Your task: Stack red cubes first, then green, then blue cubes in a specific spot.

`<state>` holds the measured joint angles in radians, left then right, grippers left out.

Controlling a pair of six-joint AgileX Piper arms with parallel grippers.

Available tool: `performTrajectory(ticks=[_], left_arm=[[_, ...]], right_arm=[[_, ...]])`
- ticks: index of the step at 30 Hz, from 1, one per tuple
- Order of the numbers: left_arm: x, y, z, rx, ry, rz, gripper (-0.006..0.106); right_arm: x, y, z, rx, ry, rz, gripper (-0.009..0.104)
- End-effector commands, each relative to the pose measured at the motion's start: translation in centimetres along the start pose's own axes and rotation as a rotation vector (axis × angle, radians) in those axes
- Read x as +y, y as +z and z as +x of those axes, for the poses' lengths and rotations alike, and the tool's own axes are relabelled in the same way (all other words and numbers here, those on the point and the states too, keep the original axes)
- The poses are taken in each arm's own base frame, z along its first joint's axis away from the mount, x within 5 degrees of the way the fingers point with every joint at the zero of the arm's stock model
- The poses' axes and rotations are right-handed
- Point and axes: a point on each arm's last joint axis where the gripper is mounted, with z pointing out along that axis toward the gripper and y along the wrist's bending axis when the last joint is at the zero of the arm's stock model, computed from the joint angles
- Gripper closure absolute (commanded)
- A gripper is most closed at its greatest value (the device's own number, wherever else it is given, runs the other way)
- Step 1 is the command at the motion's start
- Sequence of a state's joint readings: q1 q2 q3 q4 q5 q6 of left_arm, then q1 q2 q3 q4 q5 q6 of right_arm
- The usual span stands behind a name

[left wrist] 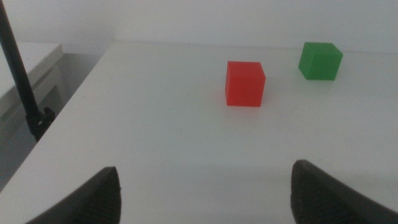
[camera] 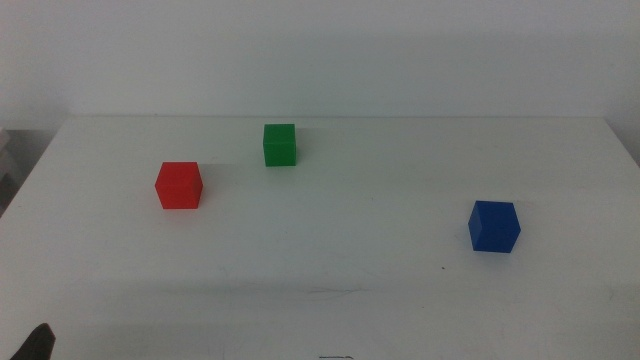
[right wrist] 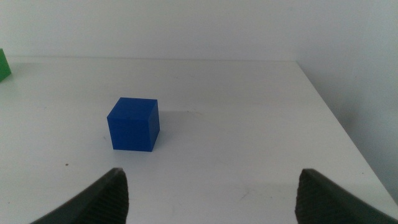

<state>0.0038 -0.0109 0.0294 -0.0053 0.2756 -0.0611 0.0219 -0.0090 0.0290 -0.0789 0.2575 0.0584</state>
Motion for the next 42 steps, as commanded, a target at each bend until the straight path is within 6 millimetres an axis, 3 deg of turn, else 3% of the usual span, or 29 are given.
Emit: performTrajectory(ticks=[1,6,15,24,33,42], left_arm=[[-0.2,-0.2,-2.5,-0.077,-0.020,0.009,0.007],[-0.5,1.2,-7.2,0.023,-0.020,0.002,0.007],[-1.1,6.5,-15.4,0.290,-0.019,-0.016,0.007],[-1.3,12.1,-20.9,0.581,0.000,-0.044,0.007],[-1.5,19.1,-23.0,0.722,0.012,-0.043,0.007],[-3.9,27.1,-21.6,0.852,0.093,0.002,0.007]], right_arm=[[0.0,-0.3,-1.3,-0.104,-0.020,0.006,0.006],[0.0,-0.3,-1.3,-0.104,-0.020,0.006,0.006],[0.0,-0.3,-1.3,-0.104,-0.020,0.006,0.006],[0.0,-0.3,-1.3,-0.104,-0.020,0.006,0.006],[0.0,-0.3,-1.3,-0.104,-0.020,0.006,0.006],[0.0,-0.3,-1.3,-0.104,-0.020,0.006,0.006]])
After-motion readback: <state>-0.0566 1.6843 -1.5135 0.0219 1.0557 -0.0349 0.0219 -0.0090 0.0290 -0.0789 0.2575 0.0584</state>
